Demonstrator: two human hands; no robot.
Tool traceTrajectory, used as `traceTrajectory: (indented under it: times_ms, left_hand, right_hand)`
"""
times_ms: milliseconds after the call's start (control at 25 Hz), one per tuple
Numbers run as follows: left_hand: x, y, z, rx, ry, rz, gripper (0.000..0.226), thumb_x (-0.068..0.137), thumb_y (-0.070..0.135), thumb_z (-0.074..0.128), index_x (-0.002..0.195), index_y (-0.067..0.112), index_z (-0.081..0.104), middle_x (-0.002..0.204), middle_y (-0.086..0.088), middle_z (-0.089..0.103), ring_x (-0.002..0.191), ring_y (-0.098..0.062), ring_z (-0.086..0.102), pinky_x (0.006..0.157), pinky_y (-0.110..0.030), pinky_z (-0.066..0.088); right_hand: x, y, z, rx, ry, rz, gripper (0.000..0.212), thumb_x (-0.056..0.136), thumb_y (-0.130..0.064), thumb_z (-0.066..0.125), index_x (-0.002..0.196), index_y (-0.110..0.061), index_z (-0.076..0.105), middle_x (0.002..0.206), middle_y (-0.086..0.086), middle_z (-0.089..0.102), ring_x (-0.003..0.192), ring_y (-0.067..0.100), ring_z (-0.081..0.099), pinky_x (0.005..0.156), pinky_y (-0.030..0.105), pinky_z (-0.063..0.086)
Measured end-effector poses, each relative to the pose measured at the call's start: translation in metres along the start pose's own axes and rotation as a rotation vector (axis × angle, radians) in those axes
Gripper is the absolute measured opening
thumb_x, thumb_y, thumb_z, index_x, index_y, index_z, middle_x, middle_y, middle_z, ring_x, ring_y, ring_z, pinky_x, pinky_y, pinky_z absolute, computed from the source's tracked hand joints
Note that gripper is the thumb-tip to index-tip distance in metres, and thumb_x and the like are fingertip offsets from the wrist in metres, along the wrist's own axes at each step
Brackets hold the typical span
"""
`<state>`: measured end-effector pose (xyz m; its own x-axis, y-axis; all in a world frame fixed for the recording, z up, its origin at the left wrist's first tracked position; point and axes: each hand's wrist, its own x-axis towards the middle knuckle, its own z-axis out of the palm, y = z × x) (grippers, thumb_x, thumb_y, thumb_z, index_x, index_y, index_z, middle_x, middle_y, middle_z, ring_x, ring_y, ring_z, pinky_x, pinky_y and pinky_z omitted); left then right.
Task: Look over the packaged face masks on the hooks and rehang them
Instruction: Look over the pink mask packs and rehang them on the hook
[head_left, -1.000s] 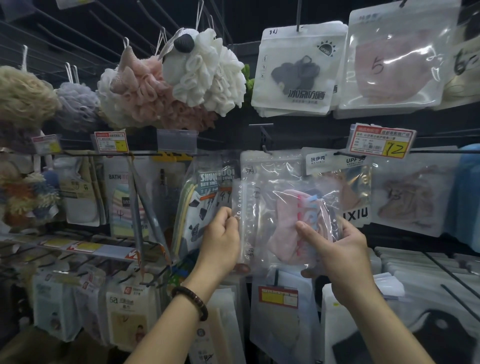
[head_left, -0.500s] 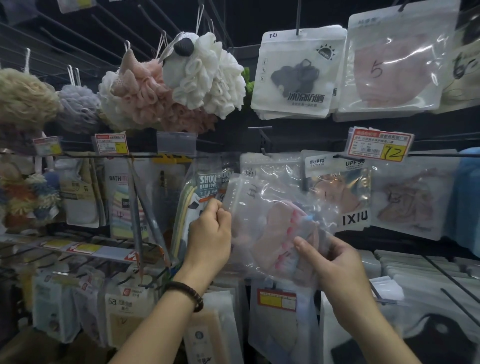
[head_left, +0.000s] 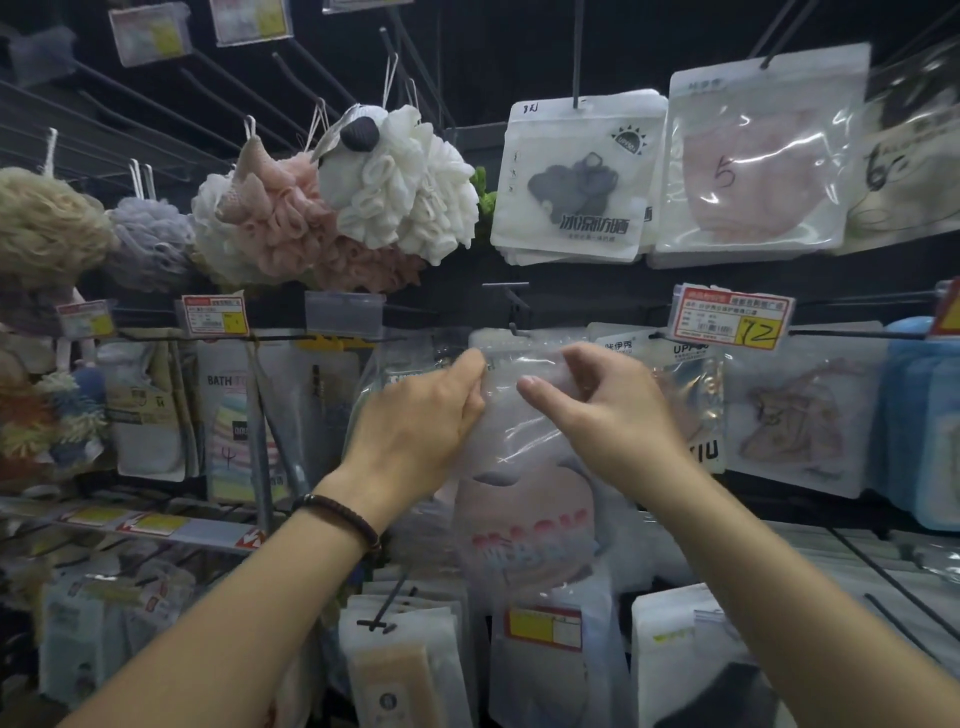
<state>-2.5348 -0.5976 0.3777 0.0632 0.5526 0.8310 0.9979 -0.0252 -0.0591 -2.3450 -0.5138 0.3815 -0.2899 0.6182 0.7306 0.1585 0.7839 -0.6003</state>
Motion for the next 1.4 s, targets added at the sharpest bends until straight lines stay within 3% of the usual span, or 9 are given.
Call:
traceTrajectory:
  times_ms: [160, 280, 480, 640, 800, 920, 1120, 1240, 1400]
  left_hand:
    - [0.016, 0.004, -0.007, 0.047, 0.027, 0.009, 0.027, 0.11, 0.044, 0.034, 0.104, 0.023, 0.05, 0.084, 0.008, 0.061, 0.078, -0.029, 0.064, 0.06, -0.043, 0.049]
    - [0.02, -0.004, -0.005, -0.346, 0.149, -0.257, 0.03, 0.105, 0.055, 0.051, 0.095, 0.027, 0.054, 0.082, 0.009, 0.061, 0.077, -0.02, 0.062, 0.065, -0.041, 0.051]
    - [0.025, -0.001, 0.01, -1.0, 0.053, -0.644, 0.048, 0.095, 0.065, 0.058, 0.095, 0.018, 0.063, 0.095, -0.011, 0.078, 0.09, -0.036, 0.075, 0.092, -0.062, 0.059]
    - [0.031, 0.004, 0.01, -0.958, 0.102, -0.653, 0.03, 0.11, 0.043, 0.054, 0.091, 0.02, 0.059, 0.085, 0.004, 0.072, 0.082, -0.02, 0.067, 0.092, -0.057, 0.058]
    - [0.028, 0.002, 0.014, -0.948, 0.095, -0.655, 0.031, 0.111, 0.041, 0.051, 0.097, 0.016, 0.061, 0.098, -0.009, 0.076, 0.096, -0.032, 0.073, 0.093, -0.058, 0.059]
    - [0.032, 0.002, 0.014, -0.917, 0.08, -0.658, 0.03, 0.112, 0.041, 0.05, 0.095, 0.019, 0.061, 0.093, 0.0, 0.074, 0.091, -0.024, 0.071, 0.094, -0.055, 0.059]
    - [0.033, -0.005, 0.029, -0.929, 0.018, -0.692, 0.042, 0.098, 0.058, 0.049, 0.102, 0.019, 0.065, 0.102, -0.008, 0.078, 0.098, -0.031, 0.075, 0.094, -0.06, 0.06]
    - [0.042, -0.003, 0.04, -0.881, 0.001, -0.721, 0.036, 0.11, 0.047, 0.048, 0.106, 0.014, 0.063, 0.106, -0.01, 0.075, 0.095, -0.028, 0.074, 0.081, -0.045, 0.061]
    - [0.059, -0.01, 0.054, -0.696, -0.014, -0.749, 0.034, 0.111, 0.043, 0.052, 0.087, 0.019, 0.058, 0.088, 0.0, 0.065, 0.08, -0.019, 0.061, 0.061, -0.032, 0.041]
  right_hand:
    - [0.021, 0.001, 0.011, 0.243, -0.017, 0.104, 0.019, 0.092, -0.035, 0.084, 0.09, -0.016, 0.081, 0.088, 0.006, 0.083, 0.087, 0.031, 0.081, 0.088, 0.059, 0.063]
    - [0.026, -0.005, 0.01, 0.34, 0.076, 0.071, 0.015, 0.096, -0.027, 0.081, 0.083, -0.02, 0.079, 0.088, 0.011, 0.083, 0.088, 0.039, 0.08, 0.087, 0.062, 0.063]
    - [0.037, -0.012, 0.003, 0.359, 0.156, 0.114, 0.013, 0.101, -0.022, 0.077, 0.088, -0.019, 0.077, 0.081, 0.002, 0.08, 0.083, 0.026, 0.079, 0.082, 0.049, 0.064]
    - [0.04, -0.011, 0.002, 0.344, 0.156, 0.157, 0.012, 0.1, -0.023, 0.078, 0.089, -0.017, 0.076, 0.068, -0.006, 0.075, 0.063, 0.007, 0.072, 0.066, 0.036, 0.058]
    - [0.041, -0.012, 0.004, 0.328, 0.139, 0.157, 0.017, 0.098, -0.023, 0.079, 0.083, -0.016, 0.077, 0.079, 0.009, 0.081, 0.076, 0.029, 0.081, 0.081, 0.057, 0.066]
    - [0.045, -0.009, 0.005, 0.303, 0.145, 0.189, 0.018, 0.096, -0.029, 0.08, 0.085, -0.014, 0.078, 0.082, 0.01, 0.081, 0.081, 0.031, 0.08, 0.085, 0.06, 0.065]
    - [0.051, 0.001, 0.012, 0.264, 0.148, 0.307, 0.02, 0.089, -0.04, 0.081, 0.093, -0.02, 0.077, 0.094, 0.01, 0.081, 0.091, 0.03, 0.079, 0.088, 0.057, 0.065]
    - [0.06, 0.006, 0.013, 0.214, 0.146, 0.348, 0.018, 0.092, -0.037, 0.08, 0.09, -0.02, 0.076, 0.089, 0.007, 0.081, 0.088, 0.032, 0.08, 0.084, 0.058, 0.066]
    - [0.069, 0.015, 0.012, 0.097, 0.132, 0.323, 0.02, 0.095, -0.037, 0.076, 0.094, -0.017, 0.071, 0.093, 0.008, 0.079, 0.09, 0.031, 0.078, 0.087, 0.056, 0.065]
